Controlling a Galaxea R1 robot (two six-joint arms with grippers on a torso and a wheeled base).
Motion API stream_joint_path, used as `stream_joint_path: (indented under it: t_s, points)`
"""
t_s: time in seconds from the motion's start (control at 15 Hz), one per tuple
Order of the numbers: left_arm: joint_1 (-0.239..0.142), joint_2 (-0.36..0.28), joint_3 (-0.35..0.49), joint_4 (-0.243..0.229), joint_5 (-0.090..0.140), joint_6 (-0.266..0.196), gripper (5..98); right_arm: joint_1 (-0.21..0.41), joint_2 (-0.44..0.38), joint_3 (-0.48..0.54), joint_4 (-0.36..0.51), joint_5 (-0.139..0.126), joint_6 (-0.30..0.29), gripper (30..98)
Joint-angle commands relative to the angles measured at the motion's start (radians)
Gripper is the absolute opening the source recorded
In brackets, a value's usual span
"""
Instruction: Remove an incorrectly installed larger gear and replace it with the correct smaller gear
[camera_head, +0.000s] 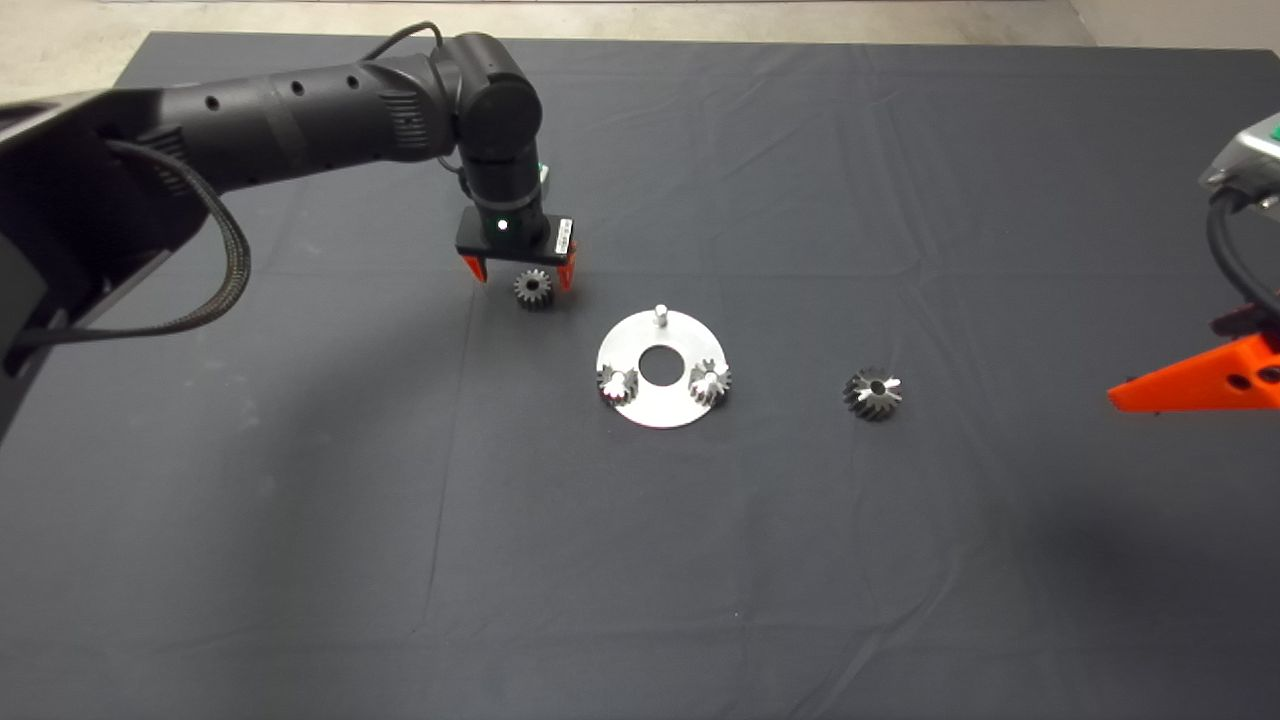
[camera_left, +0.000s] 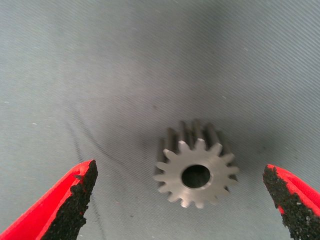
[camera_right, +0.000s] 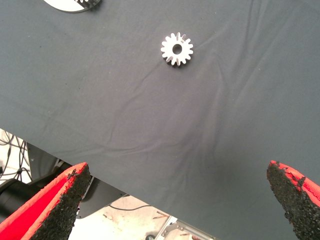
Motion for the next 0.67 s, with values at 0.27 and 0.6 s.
stream_joint_path:
  t_s: [0.27,0.6]
  points:
    - [0.002,0.011,-0.002,-0.031,0.007,0.041,77.4,0.02,0.005,0.004,0.029,0.006,0.006,93.3]
    - [0.004,0.013,-0.005,-0.03,0.004,0.05,70.4,0.02,0.007,0.004,0.029,0.005,0.006,93.3]
